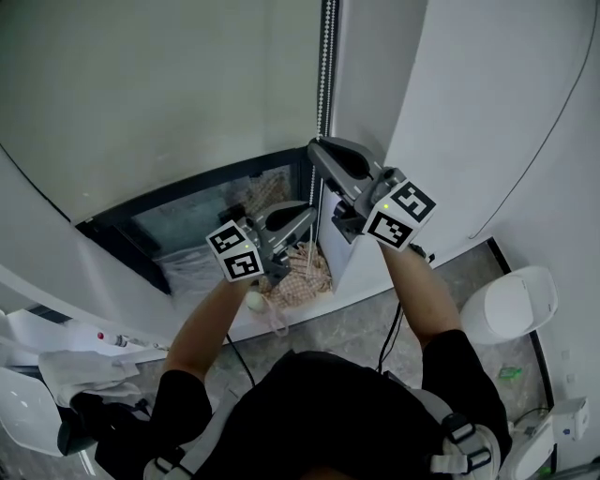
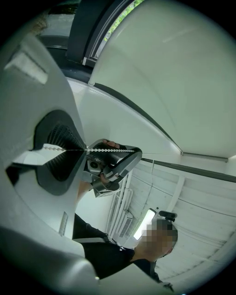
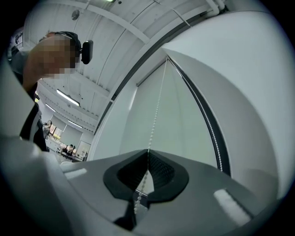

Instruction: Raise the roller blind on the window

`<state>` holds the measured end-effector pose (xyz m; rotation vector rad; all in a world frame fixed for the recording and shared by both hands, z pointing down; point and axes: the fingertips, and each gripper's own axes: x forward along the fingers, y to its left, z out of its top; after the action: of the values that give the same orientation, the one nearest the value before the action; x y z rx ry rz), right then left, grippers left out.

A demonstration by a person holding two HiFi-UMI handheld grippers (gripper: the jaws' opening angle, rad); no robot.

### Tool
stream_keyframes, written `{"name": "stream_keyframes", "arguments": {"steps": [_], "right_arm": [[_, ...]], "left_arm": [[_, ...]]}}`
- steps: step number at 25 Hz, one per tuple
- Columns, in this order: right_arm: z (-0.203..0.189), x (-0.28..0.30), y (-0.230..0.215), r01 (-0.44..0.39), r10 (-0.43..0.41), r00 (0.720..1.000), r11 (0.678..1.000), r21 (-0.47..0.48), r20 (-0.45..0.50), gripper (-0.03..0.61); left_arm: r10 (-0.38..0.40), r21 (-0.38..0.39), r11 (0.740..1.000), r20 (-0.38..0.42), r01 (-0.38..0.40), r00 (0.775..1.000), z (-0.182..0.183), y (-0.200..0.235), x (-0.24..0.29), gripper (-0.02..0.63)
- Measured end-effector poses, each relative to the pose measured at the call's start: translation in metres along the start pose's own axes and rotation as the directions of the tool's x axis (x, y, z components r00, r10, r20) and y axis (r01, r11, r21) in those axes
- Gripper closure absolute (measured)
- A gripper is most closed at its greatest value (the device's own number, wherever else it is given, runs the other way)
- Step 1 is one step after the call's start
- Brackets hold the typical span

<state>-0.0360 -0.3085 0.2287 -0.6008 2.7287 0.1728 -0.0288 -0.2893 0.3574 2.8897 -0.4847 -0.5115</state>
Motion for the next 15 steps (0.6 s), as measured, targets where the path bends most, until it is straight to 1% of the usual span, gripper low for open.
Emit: {"name": "stream_keyframes", "arguments": {"steps": [2,4,6,7,8,9,11,12,13,15], "right_arm": [[-0.013,-0.005,0.000,0.009,-0.009,1.000,1.000,0.004,-0.025,0.571],[-0.033,-0.014,-0.002,0.029,-0.030,0.997,1.000,-0.009,-0.067,0.571],[-0.062,-0.029,-0.004,0.053,-0.055,0.991,0.998,-0.016,-0.118,0.571],[-0.081,-0.039,-0.003,0.060,-0.062,0.987,0.998,-0.015,-0.151,0.571],[-0.103,-0.049,0.000,0.062,-0.062,0.980,0.998,-0.008,-0.190,0.571],[-0.126,-0.059,0.004,0.059,-0.055,0.970,0.998,0.009,-0.236,0.572],[-0.173,-0.080,0.015,0.050,-0.029,0.944,0.997,0.055,-0.327,0.572],[-0.189,-0.088,0.020,0.050,-0.020,0.934,0.996,0.076,-0.357,0.572],[-0.200,-0.094,0.022,0.055,-0.016,0.929,0.994,0.095,-0.370,0.572],[-0.204,-0.099,0.023,0.066,-0.020,0.929,0.991,0.113,-0.370,0.572]], "left_arm": [[-0.001,0.003,1.000,-0.025,0.001,1.000,-0.016,0.001,0.001,0.604],[0.015,-0.011,1.000,-0.057,-0.015,0.998,-0.040,0.010,-0.002,0.604],[0.045,-0.043,0.998,-0.110,-0.050,0.993,-0.070,0.018,-0.011,0.604],[0.057,-0.056,0.996,-0.152,-0.067,0.987,-0.089,0.020,-0.016,0.604],[0.065,-0.063,0.995,-0.208,-0.080,0.976,-0.112,0.021,-0.022,0.604],[0.065,-0.064,0.994,-0.276,-0.086,0.959,-0.138,0.020,-0.029,0.604],[0.044,-0.054,0.996,-0.408,-0.072,0.912,-0.187,0.013,-0.044,0.604],[0.028,-0.050,0.997,-0.451,-0.057,0.892,-0.204,0.007,-0.051,0.603],[0.015,-0.051,0.998,-0.474,-0.045,0.880,-0.214,0.003,-0.056,0.603],[0.000,-0.054,0.998,-0.483,-0.029,0.875,-0.216,-0.002,-0.063,0.599]]}}
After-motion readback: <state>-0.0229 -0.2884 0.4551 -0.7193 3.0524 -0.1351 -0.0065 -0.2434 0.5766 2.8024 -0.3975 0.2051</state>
